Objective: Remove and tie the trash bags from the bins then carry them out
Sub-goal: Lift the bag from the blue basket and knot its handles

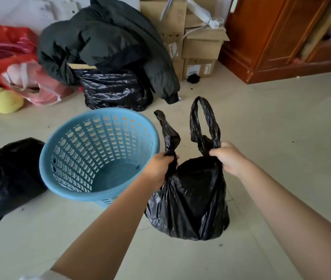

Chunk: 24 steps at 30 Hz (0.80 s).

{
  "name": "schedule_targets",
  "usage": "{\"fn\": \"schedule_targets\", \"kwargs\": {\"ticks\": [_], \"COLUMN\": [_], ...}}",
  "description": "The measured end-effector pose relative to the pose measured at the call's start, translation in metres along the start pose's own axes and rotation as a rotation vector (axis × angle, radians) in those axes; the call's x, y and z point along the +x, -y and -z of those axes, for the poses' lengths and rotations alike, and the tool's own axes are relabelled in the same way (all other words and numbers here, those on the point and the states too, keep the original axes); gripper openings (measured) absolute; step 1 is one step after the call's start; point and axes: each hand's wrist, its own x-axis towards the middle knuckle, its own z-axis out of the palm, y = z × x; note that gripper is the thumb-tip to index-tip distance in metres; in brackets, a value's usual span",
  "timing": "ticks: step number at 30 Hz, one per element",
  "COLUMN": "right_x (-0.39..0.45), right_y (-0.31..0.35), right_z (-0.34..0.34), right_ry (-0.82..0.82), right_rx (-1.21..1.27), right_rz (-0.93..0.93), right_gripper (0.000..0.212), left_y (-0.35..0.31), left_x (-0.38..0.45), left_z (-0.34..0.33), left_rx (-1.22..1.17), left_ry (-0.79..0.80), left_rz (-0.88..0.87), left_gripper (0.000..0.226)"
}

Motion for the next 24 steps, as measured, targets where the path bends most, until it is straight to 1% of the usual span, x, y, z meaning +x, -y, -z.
{"fn": "schedule_targets", "kwargs": {"ticks": [1, 3, 4, 5, 6, 7, 8, 10, 12, 13, 15, 16, 17, 18, 19, 21, 23, 24], "right_x": [0.003, 0.009, 0.014, 0.021, 0.025, 0.028, 0.028, 0.027, 0.026, 0.029, 0.034, 0.035, 0.036, 0.033, 0.032, 0.029, 0.026, 0.024], "right_y": [0.000, 0.004, 0.008, 0.012, 0.015, 0.017, 0.018, 0.021, 0.024, 0.023, 0.017, 0.013, 0.010, 0.009, 0.009, 0.011, 0.012, 0.012], "right_z": [0.000, 0.004, 0.006, 0.010, 0.010, 0.008, 0.004, -0.004, -0.003, 0.000, 0.008, 0.013, 0.018, 0.023, 0.029, 0.036, 0.038, 0.036], "right_ry": [0.004, -0.019, -0.056, -0.122, -0.178, -0.197, -0.177, -0.061, 0.022, 0.028, -0.037, -0.094, -0.140, -0.152, -0.139, -0.108, -0.042, 0.029], "right_rx": [0.044, 0.247, 0.376, 0.421, 0.396, 0.321, 0.266, 0.305, 0.388, 0.402, 0.374, 0.373, 0.413, 0.485, 0.597, 0.817, 0.932, 0.975], "right_rz": [0.011, 0.034, 0.032, 0.030, 0.034, 0.024, 0.008, -0.061, -0.103, -0.094, -0.086, -0.100, -0.110, -0.111, -0.106, -0.092, -0.059, -0.032], "right_gripper": [0.020, 0.021, 0.023, 0.027, 0.027, 0.023, 0.018, 0.014, 0.021, 0.020, 0.013, 0.021, 0.030, 0.036, 0.036, 0.029, 0.028, 0.031], "left_y": [0.000, -0.004, -0.007, -0.009, -0.011, -0.011, -0.011, -0.010, -0.012, -0.014, -0.016, -0.015, -0.015, -0.014, -0.014, -0.014, -0.012, -0.010], "left_x": [0.000, 0.001, 0.001, 0.001, 0.000, -0.001, -0.003, -0.004, -0.005, -0.005, -0.003, -0.002, -0.002, -0.001, 0.000, 0.004, 0.009, 0.011], "left_z": [0.000, 0.003, 0.007, 0.011, 0.014, 0.016, 0.016, 0.016, 0.016, 0.018, 0.021, 0.023, 0.023, 0.023, 0.022, 0.019, 0.013, 0.009], "left_rx": [-0.037, -0.176, -0.268, -0.337, -0.356, -0.331, -0.295, -0.316, -0.446, -0.532, -0.662, -0.683, -0.680, -0.660, -0.630, -0.541, -0.384, -0.294], "left_ry": [0.005, 0.014, 0.036, 0.064, 0.077, 0.067, 0.042, 0.004, 0.002, 0.013, 0.022, 0.024, 0.031, 0.040, 0.049, 0.050, 0.042, 0.035], "left_rz": [-0.043, -0.113, -0.126, -0.134, -0.138, -0.143, -0.155, -0.175, -0.169, -0.163, -0.158, -0.155, -0.151, -0.143, -0.130, -0.097, -0.030, 0.014], "left_gripper": [0.036, 0.037, 0.036, 0.035, 0.034, 0.033, 0.033, 0.035, 0.038, 0.039, 0.039, 0.038, 0.037, 0.036, 0.036, 0.034, 0.030, 0.027]}}
